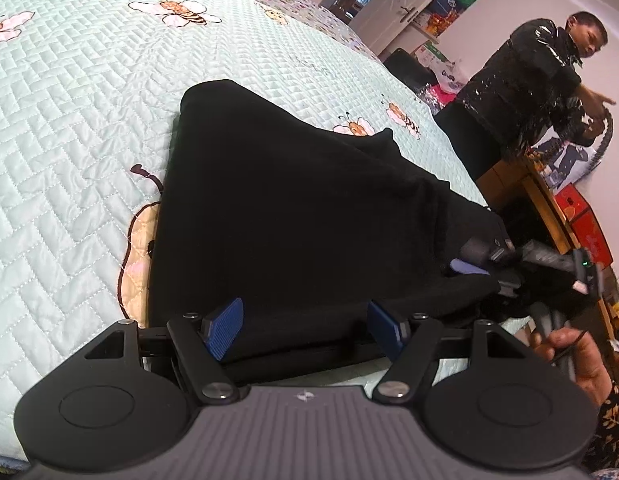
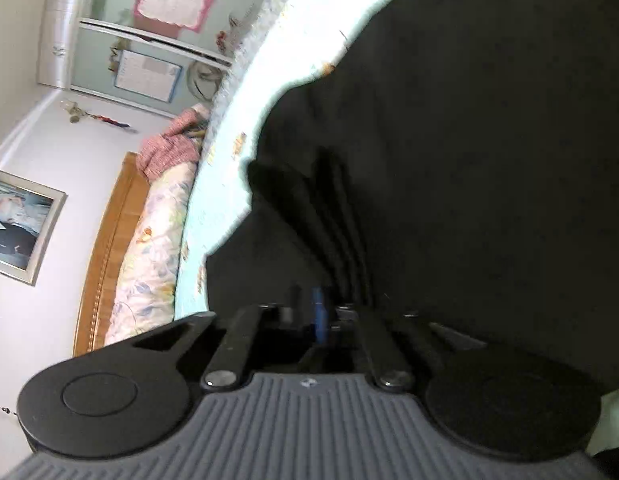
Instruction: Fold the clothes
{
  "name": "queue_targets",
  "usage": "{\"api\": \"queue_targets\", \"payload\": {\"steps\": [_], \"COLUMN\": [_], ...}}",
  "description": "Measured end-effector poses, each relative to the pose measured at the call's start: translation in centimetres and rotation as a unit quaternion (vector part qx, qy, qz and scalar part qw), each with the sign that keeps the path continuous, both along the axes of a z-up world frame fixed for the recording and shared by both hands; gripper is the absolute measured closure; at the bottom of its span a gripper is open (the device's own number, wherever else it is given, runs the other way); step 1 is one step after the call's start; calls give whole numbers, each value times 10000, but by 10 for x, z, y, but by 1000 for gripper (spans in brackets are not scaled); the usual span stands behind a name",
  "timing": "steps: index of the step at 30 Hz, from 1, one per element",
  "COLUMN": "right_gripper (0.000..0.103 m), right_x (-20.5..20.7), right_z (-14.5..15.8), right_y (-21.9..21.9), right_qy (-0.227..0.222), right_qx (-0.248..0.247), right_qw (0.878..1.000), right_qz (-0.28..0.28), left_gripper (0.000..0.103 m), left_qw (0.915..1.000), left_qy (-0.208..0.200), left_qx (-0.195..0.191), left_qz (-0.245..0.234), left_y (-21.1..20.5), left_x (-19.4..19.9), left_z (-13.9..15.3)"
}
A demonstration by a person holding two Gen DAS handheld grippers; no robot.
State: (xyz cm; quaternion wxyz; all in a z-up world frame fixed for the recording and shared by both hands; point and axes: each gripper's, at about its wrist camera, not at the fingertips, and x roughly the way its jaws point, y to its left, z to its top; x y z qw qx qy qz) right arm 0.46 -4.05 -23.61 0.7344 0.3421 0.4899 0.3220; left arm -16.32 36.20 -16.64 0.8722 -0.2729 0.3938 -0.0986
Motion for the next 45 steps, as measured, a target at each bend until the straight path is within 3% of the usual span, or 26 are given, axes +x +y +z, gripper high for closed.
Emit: {"api": "queue_targets", "payload": {"steps": [1,2,6,8,13,16,18,20,24,26,28,29,33,34,37,40,45], "right_gripper": [36,27,27,28,27,27,35,76,78,80,81,81,81,79,71,48,42], "right_x": [1,3,9,21,45,57,64,64,54,53,58,64,89,90,83,72,55], "right_z": [1,2,5,-1,-12,-21,-26,-31,-25,-9,10,15,-10,-21,-40,-39,-31], "right_y": [-2,-3,-10,-5,27,37,34,28,22,32,40,42,37,33,15,-4,14], "right_qy": [-42,-84,-252,-66,203,220,242,252,-163,-461,-857,-937,-525,-338,82,146,204], "right_qx": [-20,-40,-119,-178,-436,-232,-69,-61,-80,255,626,566,-202,-180,300,651,304], "right_qw": [10000,9999,9995,9997,9977,9972,9979,9985,9989,9973,9920,9913,9962,9974,9992,9978,9980], "right_qz": [-21,-41,-124,-148,468,674,603,481,423,510,689,724,664,610,266,14,507], "left_gripper": [31,31,31,31,31,31,31,31,31,31,31,31,31,31,31,31,31], "left_qw": [10000,10000,10000,10000,10000,9999,9999,9999,9999,9999,9998,9998,9994,9992,9975,9958,9958], "left_qy": [-24,-40,-12,1,4,-3,-19,-33,-22,-7,-4,-18,-98,-109,-130,-190,-426], "left_qx": [16,43,60,39,-80,-138,-147,-142,-112,-129,-104,-69,-24,-69,-369,-554,-626], "left_qz": [-10,-27,-26,-26,-9,10,29,36,39,92,181,209,329,375,586,699,517], "left_y": [-1,-1,-3,-2,1,2,2,1,1,2,0,-2,-6,-5,1,6,0], "left_x": [-1,-2,-1,0,-1,-2,-3,-5,-5,-5,-6,-7,-12,-14,-20,-26,-40], "left_z": [0,0,1,1,0,0,0,0,1,1,2,3,6,6,10,19,31]}}
